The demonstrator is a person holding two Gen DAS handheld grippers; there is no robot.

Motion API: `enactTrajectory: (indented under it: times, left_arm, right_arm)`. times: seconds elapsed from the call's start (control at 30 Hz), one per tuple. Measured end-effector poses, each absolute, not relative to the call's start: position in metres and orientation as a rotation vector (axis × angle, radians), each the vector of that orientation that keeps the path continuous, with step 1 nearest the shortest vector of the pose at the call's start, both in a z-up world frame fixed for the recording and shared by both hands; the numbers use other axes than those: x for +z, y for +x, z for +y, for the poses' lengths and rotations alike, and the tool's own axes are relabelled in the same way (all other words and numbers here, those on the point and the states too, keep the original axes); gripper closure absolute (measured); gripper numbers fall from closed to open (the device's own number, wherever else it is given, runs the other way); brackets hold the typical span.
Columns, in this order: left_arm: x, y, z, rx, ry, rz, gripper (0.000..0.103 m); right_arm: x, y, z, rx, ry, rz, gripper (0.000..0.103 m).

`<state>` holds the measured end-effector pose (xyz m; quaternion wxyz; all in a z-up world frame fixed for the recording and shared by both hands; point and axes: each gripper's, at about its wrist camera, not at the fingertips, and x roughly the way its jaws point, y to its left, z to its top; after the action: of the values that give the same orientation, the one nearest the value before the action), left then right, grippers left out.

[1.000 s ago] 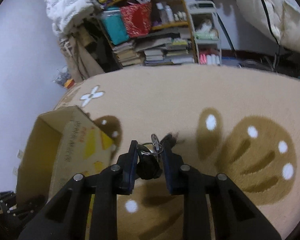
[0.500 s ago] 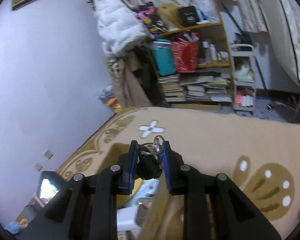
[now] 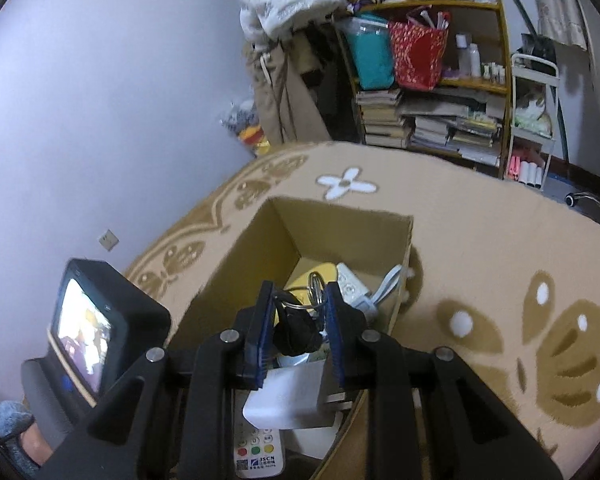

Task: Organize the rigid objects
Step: 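Carry the keys into the box and release them with the right tool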

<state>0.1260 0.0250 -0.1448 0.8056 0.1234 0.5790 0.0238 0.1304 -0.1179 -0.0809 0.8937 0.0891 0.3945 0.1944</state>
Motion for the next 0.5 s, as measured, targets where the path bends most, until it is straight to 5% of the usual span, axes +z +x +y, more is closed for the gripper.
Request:
enactTrajectory:
  times: [0.33, 0.5]
  left_arm:
    - [-0.145, 0.126, 0.025, 0.050, 0.266, 1.239, 0.083]
    - [-0.144, 0.126, 0.025, 0.050, 0.270, 1.234, 0.083]
  right_arm:
    - [-0.074, 0.128, -0.125, 0.367, 0.181, 0.860, 0.073]
    - [-0.069, 0.124, -0.133, 0.326, 0.182, 0.856, 0.051]
